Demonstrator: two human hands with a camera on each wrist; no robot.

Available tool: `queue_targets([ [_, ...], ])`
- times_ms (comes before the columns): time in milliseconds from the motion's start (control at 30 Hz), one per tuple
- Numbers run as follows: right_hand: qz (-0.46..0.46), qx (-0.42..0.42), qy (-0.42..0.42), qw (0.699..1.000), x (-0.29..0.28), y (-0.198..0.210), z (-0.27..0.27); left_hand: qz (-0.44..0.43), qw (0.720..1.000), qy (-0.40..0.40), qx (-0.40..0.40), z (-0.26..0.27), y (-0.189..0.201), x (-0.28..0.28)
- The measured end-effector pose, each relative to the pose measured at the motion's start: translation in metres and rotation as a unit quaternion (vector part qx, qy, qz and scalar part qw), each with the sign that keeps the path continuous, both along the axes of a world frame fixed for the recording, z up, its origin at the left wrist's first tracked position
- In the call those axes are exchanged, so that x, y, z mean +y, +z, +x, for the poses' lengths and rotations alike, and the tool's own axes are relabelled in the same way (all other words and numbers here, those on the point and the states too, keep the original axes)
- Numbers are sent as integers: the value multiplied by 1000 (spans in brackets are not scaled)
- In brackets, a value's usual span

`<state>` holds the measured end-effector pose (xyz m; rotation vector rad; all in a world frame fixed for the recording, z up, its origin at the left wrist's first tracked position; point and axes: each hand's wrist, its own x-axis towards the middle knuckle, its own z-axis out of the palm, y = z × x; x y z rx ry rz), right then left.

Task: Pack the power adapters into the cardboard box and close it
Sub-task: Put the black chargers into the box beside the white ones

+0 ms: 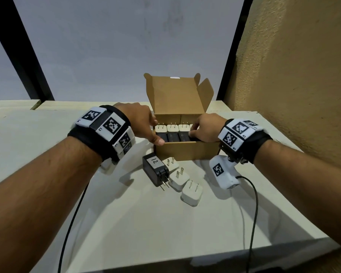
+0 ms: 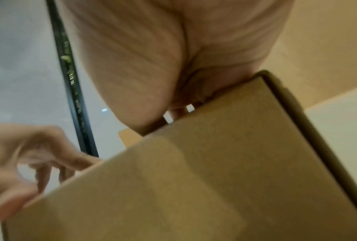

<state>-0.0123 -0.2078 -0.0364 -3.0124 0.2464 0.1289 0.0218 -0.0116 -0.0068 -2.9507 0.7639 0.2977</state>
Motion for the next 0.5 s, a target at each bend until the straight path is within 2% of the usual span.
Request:
queue_targets([
  [133, 4, 58, 22, 998, -4, 8, -2, 6, 1000, -2, 2, 1, -1, 2],
  [200, -12, 60, 21, 998, -6, 12, -3, 12, 1000, -4, 2, 0, 0, 2],
  [300, -29, -6, 18, 999, -3, 23, -11, 21, 1000, -14, 0, -2, 3, 0],
  [367, 2, -72, 53, 996, 15, 32, -26, 29, 999, -17, -4, 0, 4, 0],
  [433, 37, -76, 96, 992, 42, 34, -49, 33, 999, -18, -10, 0, 5, 0],
  [500, 20, -39, 134, 990, 69, 30, -74, 30, 999, -14, -20, -2, 6, 0],
])
